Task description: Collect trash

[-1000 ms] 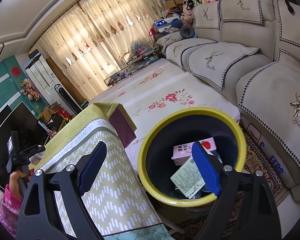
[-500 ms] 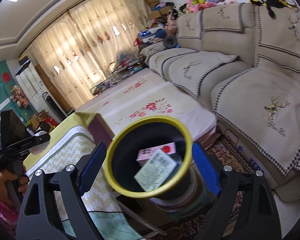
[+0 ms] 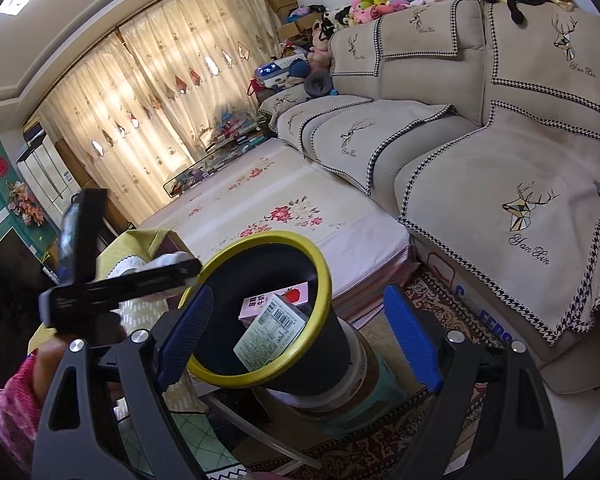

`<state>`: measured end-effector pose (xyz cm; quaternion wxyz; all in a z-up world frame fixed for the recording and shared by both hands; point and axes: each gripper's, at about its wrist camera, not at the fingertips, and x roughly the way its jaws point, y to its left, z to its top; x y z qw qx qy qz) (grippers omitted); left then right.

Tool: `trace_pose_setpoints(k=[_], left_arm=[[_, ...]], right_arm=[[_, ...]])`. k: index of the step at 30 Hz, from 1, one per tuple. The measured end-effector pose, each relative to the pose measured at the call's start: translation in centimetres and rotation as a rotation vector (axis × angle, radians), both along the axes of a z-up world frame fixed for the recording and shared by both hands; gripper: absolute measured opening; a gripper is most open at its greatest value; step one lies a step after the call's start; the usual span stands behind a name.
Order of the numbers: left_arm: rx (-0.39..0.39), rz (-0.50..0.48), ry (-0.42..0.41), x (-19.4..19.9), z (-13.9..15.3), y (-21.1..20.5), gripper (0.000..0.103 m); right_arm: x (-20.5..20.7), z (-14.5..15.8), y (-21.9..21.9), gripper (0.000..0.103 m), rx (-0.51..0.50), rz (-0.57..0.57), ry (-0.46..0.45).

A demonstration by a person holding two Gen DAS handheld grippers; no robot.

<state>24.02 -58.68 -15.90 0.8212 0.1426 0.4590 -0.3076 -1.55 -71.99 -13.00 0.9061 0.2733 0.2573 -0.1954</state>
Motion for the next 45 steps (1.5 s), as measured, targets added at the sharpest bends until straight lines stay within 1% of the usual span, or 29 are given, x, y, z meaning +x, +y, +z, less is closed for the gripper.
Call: trace_pose_setpoints(k=[2, 3, 4, 5, 9, 11, 13, 15, 16, 19, 22, 25, 27, 31, 35, 38, 45], left_arm=[[-0.024, 0.013, 0.034, 0.5, 0.0, 0.6, 0.091], [-0.042, 0.022, 0.043, 0.4, 0.3, 1.2, 0.095], [-0.056, 0.024, 0.043, 0.4, 0.7, 2.2, 0.096], [-0.068, 0.023, 0.032, 0.0, 1.4, 3.5, 0.098], [-0.127, 0.055, -0.004, -1.5, 4.3, 10.5, 0.098], [-0.165, 0.076, -0.069, -3.3, 6.6, 14.6, 0.098], [-0.206, 0.110, -0.180, -5.9, 9.2, 19.5, 0.098], [-0.212, 0.154, -0.267, -8.1, 10.9, 23.5, 0.098], [-0.215, 0.194, -0.312, -9.5, 11.7, 26.4, 0.098], [-0.231, 0.279, -0.350, -11.9, 13.0, 32.7, 0.098], [-0.244, 0.396, -0.390, -14.7, 13.9, 39.5, 0.098], [-0.264, 0.495, -0.418, -17.1, 14.5, 44.8, 0.098], [-0.266, 0.541, -0.433, -18.3, 14.9, 47.5, 0.098], [-0.269, 0.613, -0.465, -20.8, 15.3, 51.0, 0.098], [-0.263, 0.636, -0.461, -21.8, 15.4, 52.5, 0.098], [-0.256, 0.641, -0.470, -22.3, 15.6, 51.9, 0.098], [-0.249, 0.614, -0.470, -22.5, 15.8, 49.9, 0.098]], right_arm=[[-0.3, 0.4, 0.1, 0.083, -0.008, -0.003, -0.005], [-0.5, 0.5, 0.3, 0.083, -0.014, -0.001, -0.008], [-0.6, 0.6, 0.4, 0.084, -0.019, 0.001, -0.008], [-0.6, 0.7, 0.9, 0.085, -0.032, 0.008, -0.005], [-0.3, 1.1, 2.9, 0.085, -0.057, 0.056, 0.007], [0.1, 1.5, 4.8, 0.085, -0.078, 0.096, 0.007], [0.5, 2.1, 6.8, 0.085, -0.105, 0.140, 0.002], [0.8, 2.9, 9.2, 0.086, -0.138, 0.190, -0.013], [1.0, 3.4, 10.6, 0.087, -0.156, 0.218, -0.021], [1.1, 4.6, 13.4, 0.088, -0.202, 0.258, -0.042], [0.7, 5.9, 15.9, 0.091, -0.254, 0.279, -0.062], [0.5, 6.8, 17.6, 0.092, -0.289, 0.292, -0.069], [0.4, 7.2, 18.7, 0.092, -0.306, 0.307, -0.069], [0.1, 7.4, 19.7, 0.092, -0.322, 0.328, -0.074], [-0.2, 7.4, 20.2, 0.092, -0.321, 0.338, -0.079], [-0.3, 7.3, 20.2, 0.093, -0.316, 0.340, -0.077], [-0.6, 7.1, 20.1, 0.093, -0.315, 0.335, -0.083]])
